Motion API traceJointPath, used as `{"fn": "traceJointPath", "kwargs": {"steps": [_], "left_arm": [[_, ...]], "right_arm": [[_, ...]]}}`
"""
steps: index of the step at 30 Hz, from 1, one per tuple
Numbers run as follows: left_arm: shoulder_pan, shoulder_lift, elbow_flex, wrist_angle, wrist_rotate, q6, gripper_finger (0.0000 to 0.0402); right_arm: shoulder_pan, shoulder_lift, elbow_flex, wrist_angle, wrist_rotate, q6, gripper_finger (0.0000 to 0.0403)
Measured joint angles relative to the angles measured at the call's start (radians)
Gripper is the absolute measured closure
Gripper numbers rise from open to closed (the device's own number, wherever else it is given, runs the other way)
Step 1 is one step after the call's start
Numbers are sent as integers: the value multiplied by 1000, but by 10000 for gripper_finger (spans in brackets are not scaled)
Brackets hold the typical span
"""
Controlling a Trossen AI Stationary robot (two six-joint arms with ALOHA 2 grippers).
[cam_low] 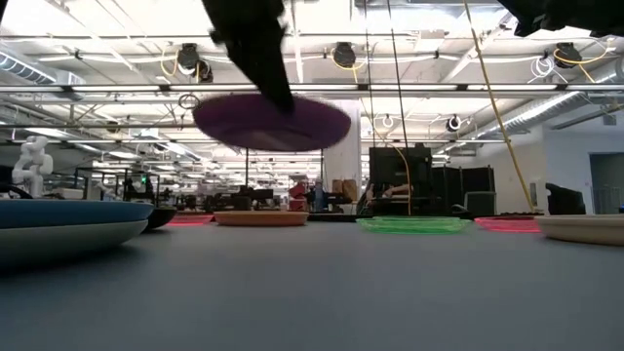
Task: Stack plastic plates
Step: Stack the purple plate on top of the blue plate
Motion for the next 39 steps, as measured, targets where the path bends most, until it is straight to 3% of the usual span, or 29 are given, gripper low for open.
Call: {"fn": "traceJointPath", "kwargs": {"steps": [9,17,24,29,33,39], "left_arm": [[-182,-1,63,-227,-5,-191,389],[-415,4,-39,-267,-1,-453,389],[-586,5,-161,-256,51,-771,389],[-657,5,-204,-208,52,-932,389],[-688,5,-230,-128,60,-979,389],[-692,5,-236,-134,60,-1001,389]], "right_arm": [[0,0,0,0,0,-1,403],[0,0,0,0,0,1,403],[0,0,0,0,0,5,402],[0,0,0,0,0,4,403],[0,0,0,0,0,4,402],[0,0,0,0,0,2,403]]}}
